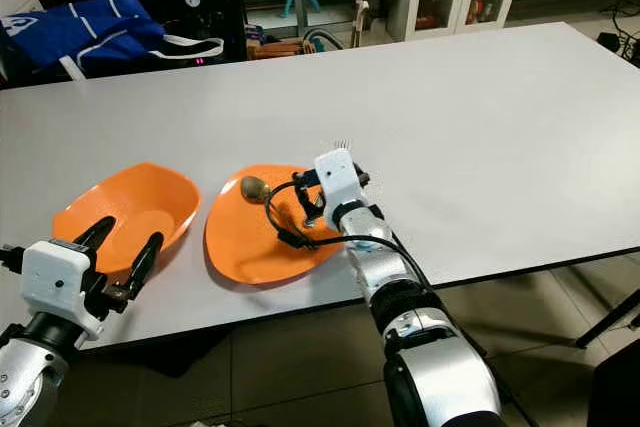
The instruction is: Setting the table
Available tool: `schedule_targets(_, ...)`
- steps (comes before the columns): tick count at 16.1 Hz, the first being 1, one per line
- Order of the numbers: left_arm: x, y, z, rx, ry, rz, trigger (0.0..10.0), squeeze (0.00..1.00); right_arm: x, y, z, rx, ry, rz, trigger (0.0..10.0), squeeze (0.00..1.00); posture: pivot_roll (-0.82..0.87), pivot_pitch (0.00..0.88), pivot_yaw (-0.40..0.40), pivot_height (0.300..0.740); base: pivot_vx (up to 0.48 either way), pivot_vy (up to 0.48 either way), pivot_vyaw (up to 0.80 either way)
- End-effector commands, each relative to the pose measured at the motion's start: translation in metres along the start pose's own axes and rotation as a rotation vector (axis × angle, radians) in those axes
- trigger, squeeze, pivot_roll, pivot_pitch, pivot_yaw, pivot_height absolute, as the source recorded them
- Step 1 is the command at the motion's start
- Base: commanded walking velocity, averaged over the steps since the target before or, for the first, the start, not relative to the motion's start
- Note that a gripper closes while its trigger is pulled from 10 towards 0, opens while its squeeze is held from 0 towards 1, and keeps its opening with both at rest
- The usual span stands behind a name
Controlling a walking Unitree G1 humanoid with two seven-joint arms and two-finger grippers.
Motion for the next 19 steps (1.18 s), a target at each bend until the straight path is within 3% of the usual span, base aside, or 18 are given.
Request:
schedule_targets(1,0.007,0.0,0.001,0.005,-0.017,0.034,10.0,0.0,-0.004,0.003,0.003,-0.034,-0.01,-0.021,10.0,0.0,-0.02,0.0,0.092,0.74,0.0,0.0,0.0)
schedule_targets(6,0.014,-0.001,-0.008,0.027,-0.03,0.055,10.0,0.0,-0.014,0.013,0.001,-0.08,0.017,-0.067,10.0,0.0,-0.04,0.0,0.096,0.74,0.0,0.0,0.0)
schedule_targets(8,0.014,-0.002,-0.012,0.033,-0.028,0.052,10.0,0.0,-0.001,0.013,-0.004,-0.063,0.002,-0.034,10.0,0.0,-0.04,0.0,0.098,0.74,0.0,0.0,0.0)
schedule_targets(12,0.012,-0.004,-0.014,0.032,-0.027,0.052,10.0,0.0,0.01,0.009,-0.008,-0.015,0.018,0.011,10.0,0.0,-0.03,0.0,0.093,0.74,0.0,0.0,0.0)
schedule_targets(19,0.009,-0.006,-0.01,0.023,-0.022,0.05,10.0,0.0,0.031,0.012,-0.039,0.145,0.026,0.11,10.0,0.0,-0.03,0.0,0.088,0.74,0.0,0.0,0.0)
Point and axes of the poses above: a point about 5 cm out from each wrist's last joint towards the gripper, its own y axis pointing back from the gripper into the wrist, its own z axis along the axis of the wrist's last joint, x = y × z, the point moved 6 cm from there along -y, pointing out of the wrist towards the gripper, and after that the axes turned 7 degrees about y, right-handed, at the moved point
